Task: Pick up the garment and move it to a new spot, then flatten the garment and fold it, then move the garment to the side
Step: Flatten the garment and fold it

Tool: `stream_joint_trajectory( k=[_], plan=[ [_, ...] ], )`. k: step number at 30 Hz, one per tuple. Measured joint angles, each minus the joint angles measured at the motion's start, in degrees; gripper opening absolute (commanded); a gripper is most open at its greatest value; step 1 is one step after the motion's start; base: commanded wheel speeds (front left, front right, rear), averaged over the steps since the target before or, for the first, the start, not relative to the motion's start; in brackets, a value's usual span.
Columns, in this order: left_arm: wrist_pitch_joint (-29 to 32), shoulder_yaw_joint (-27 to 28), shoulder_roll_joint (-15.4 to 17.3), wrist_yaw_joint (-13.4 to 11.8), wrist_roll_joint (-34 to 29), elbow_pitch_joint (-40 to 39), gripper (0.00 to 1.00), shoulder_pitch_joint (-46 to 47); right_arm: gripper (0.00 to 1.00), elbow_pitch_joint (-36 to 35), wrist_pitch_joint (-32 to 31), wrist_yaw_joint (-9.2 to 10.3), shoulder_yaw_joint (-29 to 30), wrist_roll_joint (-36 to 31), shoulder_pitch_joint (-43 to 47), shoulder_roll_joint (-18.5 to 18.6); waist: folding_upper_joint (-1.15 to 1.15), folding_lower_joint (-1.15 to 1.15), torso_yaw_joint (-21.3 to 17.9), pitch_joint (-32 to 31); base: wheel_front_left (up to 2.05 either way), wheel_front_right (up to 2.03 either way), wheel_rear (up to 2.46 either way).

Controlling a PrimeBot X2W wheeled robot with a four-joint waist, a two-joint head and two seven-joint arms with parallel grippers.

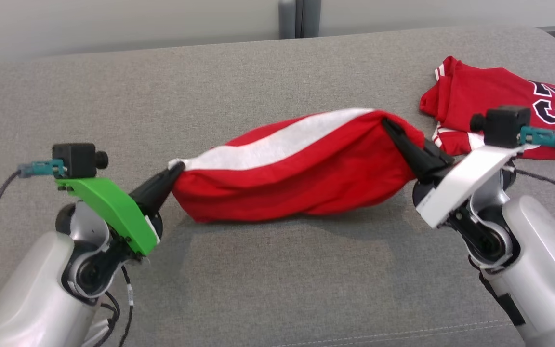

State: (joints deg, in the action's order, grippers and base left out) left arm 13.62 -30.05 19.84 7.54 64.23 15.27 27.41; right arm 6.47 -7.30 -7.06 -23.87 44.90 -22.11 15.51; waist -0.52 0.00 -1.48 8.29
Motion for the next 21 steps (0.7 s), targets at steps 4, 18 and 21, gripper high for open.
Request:
stream_joint_trajectory(
  k=[4,18,21],
  plan=[
    [3.0,-1.0,0.5,0.0,3.5,-5.2,0.0,-4.3,0.0,-4.5,-3.4,0.01,0.0,5.3,5.8,2.7,0.0,0.0,0.1,0.9,0.0,0.0,0.0],
    [12.7,-2.4,10.6,-0.5,2.3,-14.8,0.0,-2.6,0.0,-12.3,-16.2,0.01,-1.7,15.5,4.7,8.1,0.0,0.0,0.0,7.4,0.0,0.0,0.0],
    [14.4,-0.7,10.1,-1.0,2.9,-13.7,0.0,4.4,0.0,-11.3,-18.2,0.01,-0.2,16.0,-3.2,8.2,0.0,0.0,-0.2,9.5,0.0,0.0,0.0]
  ],
)
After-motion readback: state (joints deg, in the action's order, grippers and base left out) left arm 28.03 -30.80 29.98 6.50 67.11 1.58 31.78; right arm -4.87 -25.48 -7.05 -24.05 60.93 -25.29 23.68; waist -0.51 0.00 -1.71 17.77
